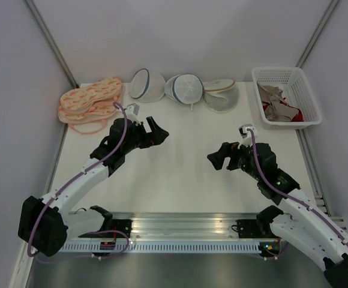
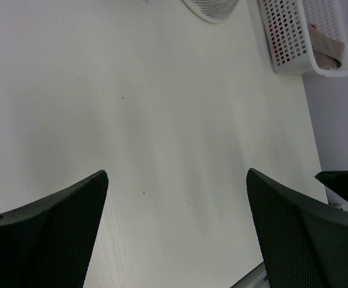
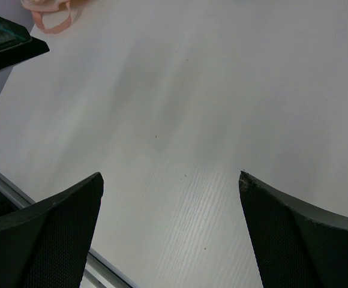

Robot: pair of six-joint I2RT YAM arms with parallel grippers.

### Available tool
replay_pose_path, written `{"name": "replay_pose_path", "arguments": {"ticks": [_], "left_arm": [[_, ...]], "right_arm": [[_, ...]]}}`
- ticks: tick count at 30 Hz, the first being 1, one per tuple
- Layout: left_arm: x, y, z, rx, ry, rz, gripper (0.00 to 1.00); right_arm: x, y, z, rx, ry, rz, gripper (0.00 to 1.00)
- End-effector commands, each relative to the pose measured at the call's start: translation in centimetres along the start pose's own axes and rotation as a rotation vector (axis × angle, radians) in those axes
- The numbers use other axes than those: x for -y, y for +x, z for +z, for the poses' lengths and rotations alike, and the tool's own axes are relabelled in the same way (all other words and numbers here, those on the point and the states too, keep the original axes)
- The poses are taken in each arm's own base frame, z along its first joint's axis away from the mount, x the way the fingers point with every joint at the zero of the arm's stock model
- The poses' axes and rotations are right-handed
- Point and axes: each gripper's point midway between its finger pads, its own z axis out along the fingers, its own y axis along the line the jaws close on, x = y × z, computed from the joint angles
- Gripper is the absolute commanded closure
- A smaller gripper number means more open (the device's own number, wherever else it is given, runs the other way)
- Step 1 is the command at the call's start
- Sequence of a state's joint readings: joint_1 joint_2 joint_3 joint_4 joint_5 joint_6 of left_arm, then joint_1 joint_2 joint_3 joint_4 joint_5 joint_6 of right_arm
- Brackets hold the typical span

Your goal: Unzip the laundry bag and remove the bra

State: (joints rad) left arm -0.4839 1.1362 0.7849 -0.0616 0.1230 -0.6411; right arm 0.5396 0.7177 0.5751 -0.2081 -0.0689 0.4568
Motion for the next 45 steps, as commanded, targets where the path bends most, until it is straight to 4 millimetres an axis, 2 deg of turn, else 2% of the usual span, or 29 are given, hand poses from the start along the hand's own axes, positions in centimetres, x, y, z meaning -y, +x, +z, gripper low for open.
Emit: {"name": "replay_pose_path", "arguments": {"ticks": [1,3,5,6,7,8,9,10,11,12,13,14,15,17,18,21,24,26,27,28,32,35,36,38,39,41,42,44,45], "left_arm": [[0.1,-3.2,1.0,0.126,-0.024,0.017,0.00],[0.1,-6.4,2.1,0.226,-0.059,0.039,0.00],[-0.7,-7.4,5.1,0.230,-0.079,0.094,0.00],[1.0,-9.8,6.1,0.260,-0.040,0.118,0.00],[1.1,-10.5,7.3,0.255,-0.043,0.157,0.00],[-1.0,-9.0,10.9,0.180,-0.089,0.166,0.00],[1.2,-11.5,12.0,0.193,-0.041,0.184,0.00],[0.9,-11.3,13.8,0.165,-0.039,0.214,0.00],[-0.5,-9.8,16.7,0.108,-0.054,0.223,0.00],[0.8,-11.5,17.9,0.129,-0.020,0.239,0.00],[0.5,-11.5,19.1,0.122,-0.027,0.260,0.00],[-1.6,-9.6,21.7,0.070,-0.062,0.261,0.00],[-1.2,-11.1,22.5,0.090,-0.073,0.275,0.00],[-2.9,-10.8,24.4,0.067,-0.134,0.295,0.00],[-4.3,-11.4,25.7,0.086,-0.205,0.297,0.00],[-6.8,-10.7,27.4,0.070,-0.301,0.301,0.00],[-7.8,-11.3,28.2,0.100,-0.349,0.318,0.00],[-9.1,-10.7,29.1,0.096,-0.384,0.337,0.00],[-8.9,-11.6,29.3,0.117,-0.387,0.342,0.00],[-9.4,-10.8,30.0,0.102,-0.383,0.345,0.00],[-7.2,-10.9,31.2,0.118,-0.262,0.309,0.00],[-3.7,-11.4,31.6,0.154,-0.077,0.240,0.07],[-2.8,-11.4,31.7,0.158,-0.040,0.203,0.16],[-1.1,-11.7,31.5,0.151,0.047,0.170,0.26],[-0.3,-12.1,31.4,0.164,0.083,0.147,0.39],[0.5,-12.7,31.2,0.167,0.115,0.135,0.50],[0.6,-12.8,31.1,0.170,0.117,0.134,0.60],[0.4,-12.8,31.0,0.161,0.119,0.129,0.72],[0.6,-13.0,30.6,0.162,0.126,0.111,0.83]], "right_arm": [[-1.3,-0.3,0.3,0.016,-0.068,0.012,0.02],[-1.5,0.1,0.3,0.012,-0.085,0.013,0.02],[-1.7,0.3,0.3,0.018,-0.104,0.020,0.02],[-1.8,0.4,0.3,0.022,-0.112,0.030,0.02],[-1.8,0.5,0.2,0.023,-0.116,0.032,0.02],[-1.5,1.0,0.3,0.016,-0.107,0.034,0.02],[-1.4,1.2,0.3,0.010,-0.100,0.038,0.02],[-1.2,1.6,0.3,-0.002,-0.095,0.034,0.02],[-1.1,1.8,0.2,-0.006,-0.090,0.035,0.02],[-0.9,2.0,0.1,-0.014,-0.082,0.036,0.02],[-0.9,1.8,0.0,-0.014,-0.079,0.030,0.02],[-1.0,1.9,0.0,-0.018,-0.080,0.025,0.02],[-1.0,1.9,-0.2,-0.021,-0.079,0.024,0.02],[-1.0,1.6,-0.5,-0.014,-0.079,0.014,0.02],[-1.0,1.6,-0.7,-0.015,-0.076,0.013,0.02],[-0.9,1.4,-0.9,-0.018,-0.069,-0.002,0.02],[-0.8,1.5,-0.7,-0.034,-0.058,-0.016,0.02],[-0.8,1.5,-0.6,-0.044,-0.057,-0.021,0.02],[-0.7,1.6,-0.4,-0.054,-0.052,-0.024,0.02],[-0.8,1.6,-0.4,-0.057,-0.053,-0.023,0.02],[-0.7,1.5,-0.3,-0.055,-0.045,-0.023,0.02],[-0.5,1.3,-0.1,-0.051,-0.033,-0.024,0.02],[-0.4,1.3,0.0,-0.055,-0.028,-0.024,0.02],[-0.1,1.4,0.1,-0.055,-0.010,-0.022,0.02],[0.1,1.5,0.2,-0.059,-0.004,-0.020,0.02],[0.3,1.7,0.5,-0.063,0.009,-0.020,0.02],[0.5,1.8,0.5,-0.065,0.015,-0.020,0.02],[0.8,2.0,0.7,-0.067,0.029,-0.019,0.02],[0.9,2.1,0.7,-0.069,0.032,-0.018,0.02]]}}
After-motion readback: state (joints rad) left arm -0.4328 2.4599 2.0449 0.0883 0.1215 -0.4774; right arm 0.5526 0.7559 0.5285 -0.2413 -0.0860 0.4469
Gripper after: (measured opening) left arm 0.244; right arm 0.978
